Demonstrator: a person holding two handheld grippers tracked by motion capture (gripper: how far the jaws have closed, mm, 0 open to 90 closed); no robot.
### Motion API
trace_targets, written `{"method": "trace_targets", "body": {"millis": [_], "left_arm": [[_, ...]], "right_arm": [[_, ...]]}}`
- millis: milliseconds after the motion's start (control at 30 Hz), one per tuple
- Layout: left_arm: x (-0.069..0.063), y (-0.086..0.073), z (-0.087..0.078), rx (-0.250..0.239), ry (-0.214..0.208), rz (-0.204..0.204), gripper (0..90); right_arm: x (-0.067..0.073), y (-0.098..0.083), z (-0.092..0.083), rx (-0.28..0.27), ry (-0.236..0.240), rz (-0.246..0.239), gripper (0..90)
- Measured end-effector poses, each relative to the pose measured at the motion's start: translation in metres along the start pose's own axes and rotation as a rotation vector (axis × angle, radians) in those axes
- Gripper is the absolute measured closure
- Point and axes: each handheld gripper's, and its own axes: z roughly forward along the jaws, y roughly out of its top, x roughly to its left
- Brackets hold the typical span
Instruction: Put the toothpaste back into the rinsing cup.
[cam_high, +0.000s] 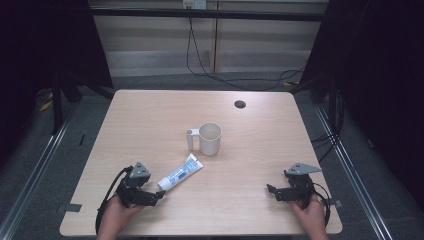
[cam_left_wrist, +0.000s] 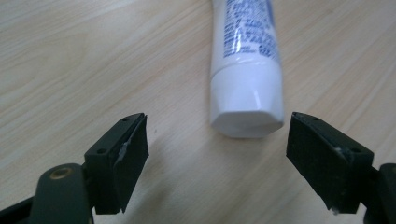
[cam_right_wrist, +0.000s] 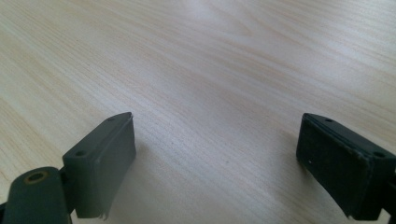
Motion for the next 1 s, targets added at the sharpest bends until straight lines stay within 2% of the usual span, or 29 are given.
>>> {"method": "trace_targets", "body": {"millis": [100, 267, 367, 433, 667, 800, 833, 1000], "left_arm": [[-0.003, 0.010, -0.001, 0.045, -0.003, 0.012, 20.6], [-0.007, 0.029, 0.001, 0.081, -0.014, 0.035, 20.6], [-0.009, 0.045, 0.007, 0.114, -0.012, 0.033, 20.3], [-0.009, 0.048, 0.009, 0.116, -0.018, 0.033, 20.2], [-0.008, 0.067, 0.021, 0.174, -0.033, 0.018, 19.0], [-0.007, 0.075, 0.025, 0.184, -0.030, 0.019, 18.1], [-0.008, 0.076, 0.027, 0.186, -0.034, 0.008, 18.1], [-0.007, 0.083, 0.034, 0.200, -0.041, 0.019, 18.2]], "right_arm": [[0.000, 0.000, 0.000, 0.000, 0.000, 0.001, 11.3], [0.000, 0.000, 0.000, 0.000, 0.000, 0.001, 11.3], [0.000, 0.000, 0.000, 0.000, 0.000, 0.000, 11.3], [0.000, 0.000, 0.000, 0.000, 0.000, -0.001, 11.3], [0.000, 0.000, 0.000, 0.000, 0.000, 0.000, 11.3], [0.000, 0.000, 0.000, 0.000, 0.000, 0.000, 11.3], [0.000, 0.000, 0.000, 0.000, 0.000, 0.000, 11.3], [0.000, 0.000, 0.000, 0.000, 0.000, -0.001, 11.3]]}}
